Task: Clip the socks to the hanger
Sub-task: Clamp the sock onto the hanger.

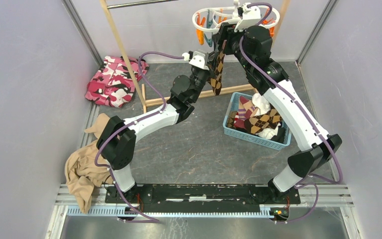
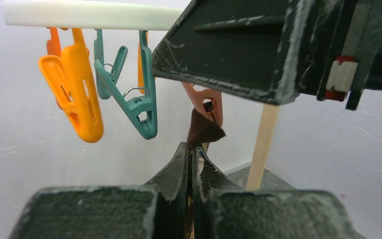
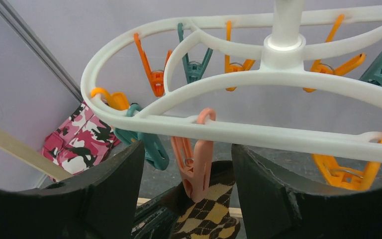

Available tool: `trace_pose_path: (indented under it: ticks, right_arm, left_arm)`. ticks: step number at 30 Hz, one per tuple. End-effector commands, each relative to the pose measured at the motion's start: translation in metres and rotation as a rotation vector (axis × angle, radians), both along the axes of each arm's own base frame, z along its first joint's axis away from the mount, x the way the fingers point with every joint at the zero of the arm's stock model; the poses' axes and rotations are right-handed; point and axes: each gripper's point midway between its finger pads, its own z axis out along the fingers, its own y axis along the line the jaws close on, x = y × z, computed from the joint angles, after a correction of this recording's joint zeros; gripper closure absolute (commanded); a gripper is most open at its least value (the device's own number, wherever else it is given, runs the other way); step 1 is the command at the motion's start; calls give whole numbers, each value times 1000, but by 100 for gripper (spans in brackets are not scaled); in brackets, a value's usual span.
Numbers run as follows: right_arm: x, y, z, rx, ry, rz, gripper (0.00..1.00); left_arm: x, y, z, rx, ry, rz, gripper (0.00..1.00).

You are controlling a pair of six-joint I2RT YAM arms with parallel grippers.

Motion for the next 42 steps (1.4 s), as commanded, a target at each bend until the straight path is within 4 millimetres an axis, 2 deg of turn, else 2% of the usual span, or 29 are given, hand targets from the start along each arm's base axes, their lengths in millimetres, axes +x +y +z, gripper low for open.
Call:
trace_pose_path:
  ticks: [1, 12, 27, 33, 42]
  right_arm:
    - [0, -4, 12, -17, -14, -56, 29]
    - [6, -2, 11, -59, -1, -143, 32]
    - [10, -10, 3, -89, 14, -199, 36]
    - [12, -7, 3, -88, 12, -193, 39]
    - [12, -6, 3, -80, 7, -193, 50]
  left_arm:
    - [-3, 0, 23, -53, -38, -12, 98]
    - [-5, -2, 25, -30, -52, 4, 98]
    - [-4, -2, 25, -24, -55, 12, 98]
    - [-5, -3, 25, -23, -56, 9, 98]
    - [-4, -3, 27, -27, -57, 14, 98]
